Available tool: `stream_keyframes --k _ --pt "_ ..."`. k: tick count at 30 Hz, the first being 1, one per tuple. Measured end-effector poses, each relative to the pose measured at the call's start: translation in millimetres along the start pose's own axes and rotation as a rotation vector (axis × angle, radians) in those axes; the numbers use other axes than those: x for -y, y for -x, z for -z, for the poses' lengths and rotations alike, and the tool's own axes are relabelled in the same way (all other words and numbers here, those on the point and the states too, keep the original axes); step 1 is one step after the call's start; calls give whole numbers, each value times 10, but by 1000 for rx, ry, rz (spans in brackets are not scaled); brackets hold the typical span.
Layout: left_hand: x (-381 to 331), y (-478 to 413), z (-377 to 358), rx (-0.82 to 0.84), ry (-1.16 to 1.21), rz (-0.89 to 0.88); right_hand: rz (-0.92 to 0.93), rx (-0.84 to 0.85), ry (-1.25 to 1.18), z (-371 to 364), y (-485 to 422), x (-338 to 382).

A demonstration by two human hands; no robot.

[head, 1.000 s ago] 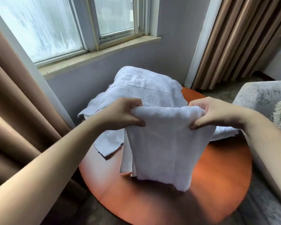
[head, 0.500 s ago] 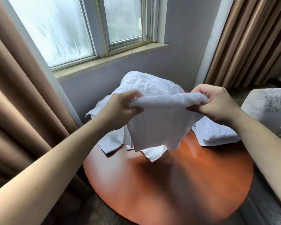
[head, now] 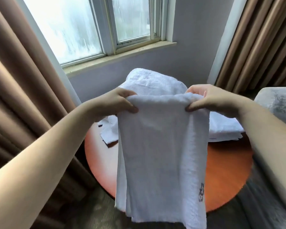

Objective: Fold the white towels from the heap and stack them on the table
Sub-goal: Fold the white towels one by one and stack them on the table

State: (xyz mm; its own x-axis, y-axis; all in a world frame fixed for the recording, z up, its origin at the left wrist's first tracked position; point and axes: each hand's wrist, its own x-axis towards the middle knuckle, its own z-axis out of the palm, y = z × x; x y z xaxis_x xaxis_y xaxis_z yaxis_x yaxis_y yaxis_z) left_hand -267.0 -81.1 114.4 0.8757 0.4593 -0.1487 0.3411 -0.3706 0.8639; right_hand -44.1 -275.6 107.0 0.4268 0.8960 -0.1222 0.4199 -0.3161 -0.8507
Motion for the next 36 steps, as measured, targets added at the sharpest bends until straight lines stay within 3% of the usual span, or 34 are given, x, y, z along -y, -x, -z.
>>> stream_keyframes --k 2,5,10,14,21,25,28,32,36 --pt "132 -146 -125 -8 -139 52 -97 59 98 -52 -119 -190" --pt "369 -365 -386 -93 -373 13 -123 -52 232 -260 -326 -517" --pt "857 -718 -605 -222 -539 24 -56 -172 257 -487 -586 -883" --pt "1083 -949 -597 -309 -563 20 -7 -207 341 -546 -755 -993" --pt "1493 -1105 -615 -377 -628 -161 125 -330 468 -714 -988 -1317" --pt "1645 -1206 -616 -518 -537 -119 32 -562 381 -760 -1116 -1470" --pt "1718 -1307 -605 -527 -496 16 -87 -648 340 -826 -1207 -1528" --pt "1904 -1217 -787 -457 -450 104 -137 -532 407 -1125 -1144 -1643" --pt "2127 -968 -1143 -306 -446 214 -161 -166 491 -1526 -889 -1837"
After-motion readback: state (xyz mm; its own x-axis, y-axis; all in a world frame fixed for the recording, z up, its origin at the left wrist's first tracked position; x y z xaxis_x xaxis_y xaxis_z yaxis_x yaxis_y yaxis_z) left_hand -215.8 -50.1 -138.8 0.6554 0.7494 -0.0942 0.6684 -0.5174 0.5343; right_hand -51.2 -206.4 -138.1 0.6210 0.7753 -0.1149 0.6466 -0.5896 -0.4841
